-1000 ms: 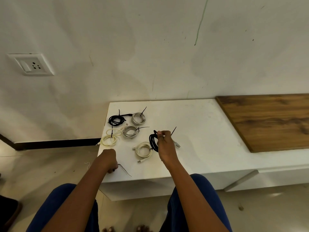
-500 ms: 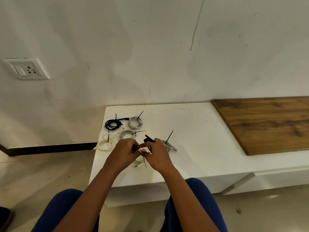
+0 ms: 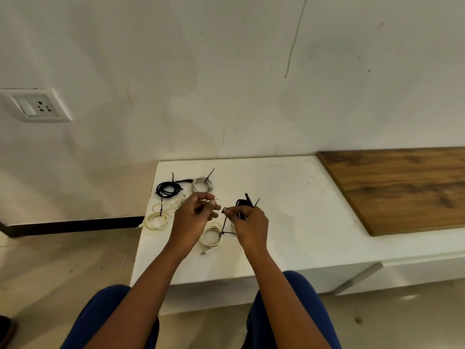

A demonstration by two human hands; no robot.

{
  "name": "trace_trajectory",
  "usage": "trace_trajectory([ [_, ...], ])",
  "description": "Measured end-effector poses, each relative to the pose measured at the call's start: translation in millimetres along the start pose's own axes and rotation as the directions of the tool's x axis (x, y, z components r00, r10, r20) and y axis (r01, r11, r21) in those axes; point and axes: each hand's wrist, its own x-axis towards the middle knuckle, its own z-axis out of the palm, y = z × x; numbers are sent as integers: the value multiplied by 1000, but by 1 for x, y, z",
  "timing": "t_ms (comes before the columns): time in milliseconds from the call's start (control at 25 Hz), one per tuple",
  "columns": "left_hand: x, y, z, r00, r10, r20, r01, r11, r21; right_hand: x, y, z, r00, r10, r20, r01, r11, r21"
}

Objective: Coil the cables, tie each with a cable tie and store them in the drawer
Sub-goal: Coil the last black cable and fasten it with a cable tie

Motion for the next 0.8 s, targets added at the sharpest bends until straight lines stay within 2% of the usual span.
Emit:
trace_trajectory([
  [80, -2, -2, 3, 998, -27, 50, 27, 1000, 3, -1, -4, -1, 987, 154, 50, -162, 945, 285],
  [160, -4, -4, 8, 989, -89, 119, 96, 994, -56, -2, -7, 0, 971, 220, 93, -239, 896, 375],
  [320, -3, 0, 11, 964, -200, 177, 247, 918, -311, -2, -9, 1, 958, 255, 131, -286, 860, 422],
  [520, -5, 3, 11, 966, -190, 178, 240, 912, -334, -3, -13, 0, 955, 255, 154, -298, 826, 479],
  [680, -6, 4, 11, 950, -240, 200, 298, 888, -350, -1, -15, -1, 974, 207, 90, -223, 831, 509],
  [800, -5, 6, 10, 934, -292, 207, 354, 838, -414, -3, -15, 1, 984, 148, 103, -180, 858, 481],
])
